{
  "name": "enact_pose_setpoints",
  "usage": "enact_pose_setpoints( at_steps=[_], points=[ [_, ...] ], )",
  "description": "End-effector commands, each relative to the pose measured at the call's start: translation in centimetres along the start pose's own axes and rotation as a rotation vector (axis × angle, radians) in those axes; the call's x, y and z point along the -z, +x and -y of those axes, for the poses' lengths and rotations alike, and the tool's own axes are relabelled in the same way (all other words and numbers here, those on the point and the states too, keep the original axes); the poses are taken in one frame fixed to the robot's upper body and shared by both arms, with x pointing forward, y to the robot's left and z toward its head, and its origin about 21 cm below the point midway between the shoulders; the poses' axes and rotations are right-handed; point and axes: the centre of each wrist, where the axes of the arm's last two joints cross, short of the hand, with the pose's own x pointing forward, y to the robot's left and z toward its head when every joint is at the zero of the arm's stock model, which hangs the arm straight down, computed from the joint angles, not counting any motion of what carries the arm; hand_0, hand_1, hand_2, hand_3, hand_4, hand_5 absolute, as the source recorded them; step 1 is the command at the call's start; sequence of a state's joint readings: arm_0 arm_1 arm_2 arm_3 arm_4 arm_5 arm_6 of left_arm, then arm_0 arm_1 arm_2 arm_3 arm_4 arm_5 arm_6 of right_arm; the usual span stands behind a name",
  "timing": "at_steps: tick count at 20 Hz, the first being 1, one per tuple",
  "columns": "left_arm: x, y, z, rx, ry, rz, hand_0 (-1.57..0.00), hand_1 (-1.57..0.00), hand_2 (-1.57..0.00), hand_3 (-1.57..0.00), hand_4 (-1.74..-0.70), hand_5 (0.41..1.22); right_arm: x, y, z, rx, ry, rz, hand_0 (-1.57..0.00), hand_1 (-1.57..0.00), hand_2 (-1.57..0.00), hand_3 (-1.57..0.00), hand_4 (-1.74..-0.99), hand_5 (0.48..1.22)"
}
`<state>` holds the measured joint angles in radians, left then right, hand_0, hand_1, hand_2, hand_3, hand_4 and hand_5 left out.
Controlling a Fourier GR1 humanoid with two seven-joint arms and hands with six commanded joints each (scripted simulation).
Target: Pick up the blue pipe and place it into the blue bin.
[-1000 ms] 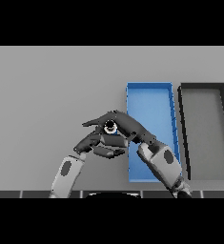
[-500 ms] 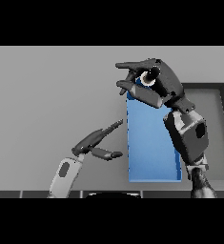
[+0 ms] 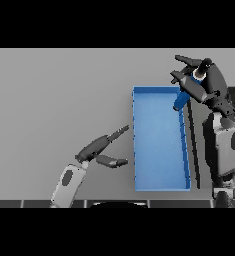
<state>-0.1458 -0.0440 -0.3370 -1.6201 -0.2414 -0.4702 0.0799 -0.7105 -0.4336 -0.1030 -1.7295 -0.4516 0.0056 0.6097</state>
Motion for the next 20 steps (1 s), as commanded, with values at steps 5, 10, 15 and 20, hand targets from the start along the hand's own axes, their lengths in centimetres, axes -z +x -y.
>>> enact_pose_setpoints(
  at_steps=[5, 10, 15, 20],
  points=[
    [-0.3, 0.0, 0.6, -0.019, 0.003, -0.005, 0.00, 0.00, 0.00, 0.00, -0.88, 0.422, -3.6, -5.8, 0.9, 0.016, -0.083, -0.181, -1.57, -1.57, -1.57, -1.57, -1.741, 1.221],
    [-0.5, 0.1, 0.4, -0.013, 0.001, -0.018, 0.00, 0.00, 0.00, 0.00, -0.88, 0.427, -7.1, -9.0, 0.5, 0.033, -0.195, -0.357, -1.57, -1.57, -1.57, -1.57, -1.741, 1.221],
    [-0.8, 0.2, 0.7, -0.012, -0.004, -0.010, 0.00, 0.00, 0.00, 0.00, -0.89, 0.420, -9.2, -11.7, -0.6, -0.005, -0.300, -0.554, -1.57, -1.57, -1.57, -1.13, -1.741, 1.221],
    [-0.4, 0.3, 0.2, -0.007, 0.000, -0.022, 0.00, 0.00, 0.00, 0.00, -0.88, 0.422, -9.0, -14.1, -1.1, -0.040, -0.379, -0.755, -1.17, -1.07, -1.07, -0.63, -1.592, 1.221]
  ],
)
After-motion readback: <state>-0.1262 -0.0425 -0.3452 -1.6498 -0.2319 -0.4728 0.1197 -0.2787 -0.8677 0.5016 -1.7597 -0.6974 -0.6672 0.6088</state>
